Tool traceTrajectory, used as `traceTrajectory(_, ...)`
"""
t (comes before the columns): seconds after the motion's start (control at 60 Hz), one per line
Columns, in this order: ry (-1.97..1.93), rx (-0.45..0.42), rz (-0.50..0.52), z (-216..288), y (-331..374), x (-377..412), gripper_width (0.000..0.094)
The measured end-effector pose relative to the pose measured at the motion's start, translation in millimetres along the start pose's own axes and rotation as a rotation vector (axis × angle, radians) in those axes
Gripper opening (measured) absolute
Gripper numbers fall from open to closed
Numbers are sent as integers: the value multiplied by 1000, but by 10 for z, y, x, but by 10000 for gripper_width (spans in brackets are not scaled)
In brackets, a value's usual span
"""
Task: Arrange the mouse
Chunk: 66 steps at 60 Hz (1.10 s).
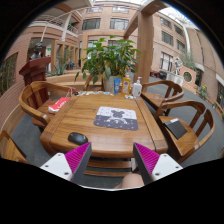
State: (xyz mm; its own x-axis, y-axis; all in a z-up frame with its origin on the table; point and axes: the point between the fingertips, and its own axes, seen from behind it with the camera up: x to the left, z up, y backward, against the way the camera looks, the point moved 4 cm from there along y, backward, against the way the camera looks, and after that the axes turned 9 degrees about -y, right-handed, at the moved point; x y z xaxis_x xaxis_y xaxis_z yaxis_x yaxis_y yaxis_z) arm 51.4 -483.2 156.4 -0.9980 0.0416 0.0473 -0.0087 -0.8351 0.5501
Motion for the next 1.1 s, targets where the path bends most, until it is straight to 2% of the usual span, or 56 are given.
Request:
traceTrajectory(0.217,20,85,24,-365,-232,116,858)
traceTrajectory(0.35,40,127,83,-615,-452,426,853)
traceTrajectory(0.567,104,83,179,-723,-1028,1004,855)
traceTrajectory(0.667,111,64,167,-689,-1329,1107,854)
traceTrajectory(0.783,131,96,149,-714,-1628,1132,855)
traceTrajectory(0.883,120,85,176,-620,-1741,1194,855)
traceTrajectory(1.1,118,74,160,-416,-2059,1180,852)
